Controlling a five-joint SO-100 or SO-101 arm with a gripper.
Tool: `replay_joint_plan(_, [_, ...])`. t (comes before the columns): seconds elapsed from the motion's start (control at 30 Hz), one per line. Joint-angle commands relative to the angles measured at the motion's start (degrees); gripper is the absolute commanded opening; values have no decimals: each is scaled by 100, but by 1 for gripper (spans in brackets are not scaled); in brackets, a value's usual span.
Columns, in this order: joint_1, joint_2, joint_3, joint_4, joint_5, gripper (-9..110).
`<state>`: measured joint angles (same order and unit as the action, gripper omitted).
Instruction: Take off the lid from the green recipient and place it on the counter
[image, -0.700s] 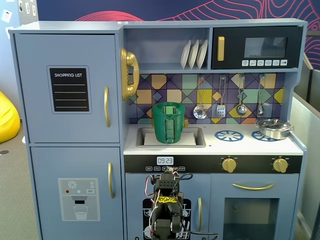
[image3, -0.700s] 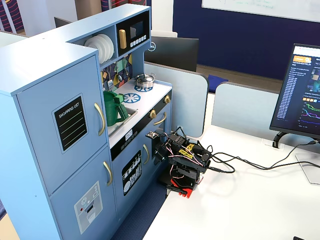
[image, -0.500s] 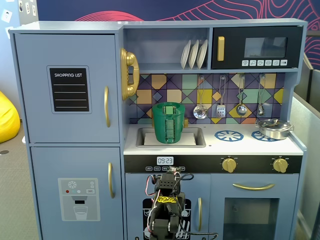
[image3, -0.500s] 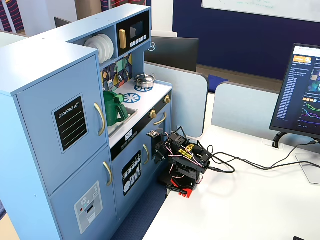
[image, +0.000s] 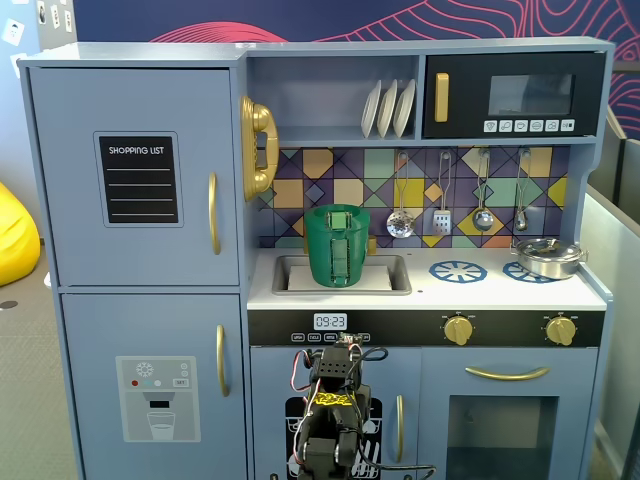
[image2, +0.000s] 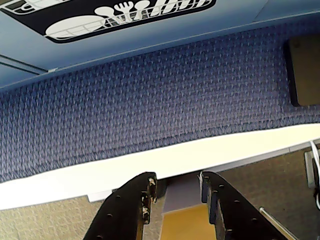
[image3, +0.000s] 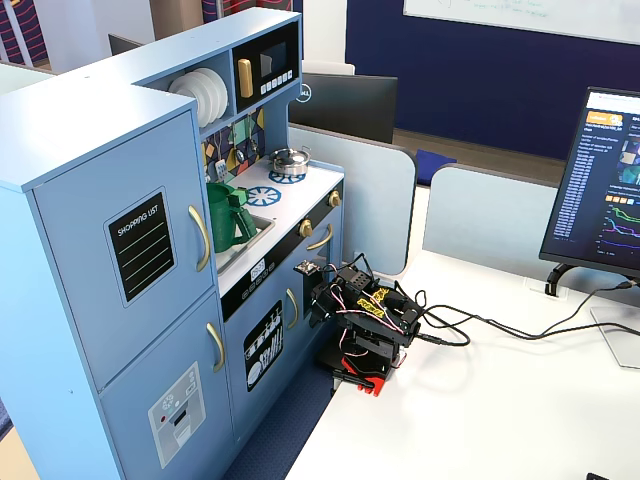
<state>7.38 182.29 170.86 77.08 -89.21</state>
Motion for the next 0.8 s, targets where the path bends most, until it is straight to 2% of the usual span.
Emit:
replay_joint_plan(0.0, [158, -26, -606, -448, 299, 0])
replay_joint_plan(0.17, [185, -615, -2259, -2039, -193, 2])
replay_joint_plan(0.43, [-246, -2145, -4122, -5405, -211, 32])
replay_joint_plan(0.57, [-483, -2628, -4482, -6073, -272, 37])
replay_joint_plan(0.77, [-457, -3103, -4816, -6311, -475, 37])
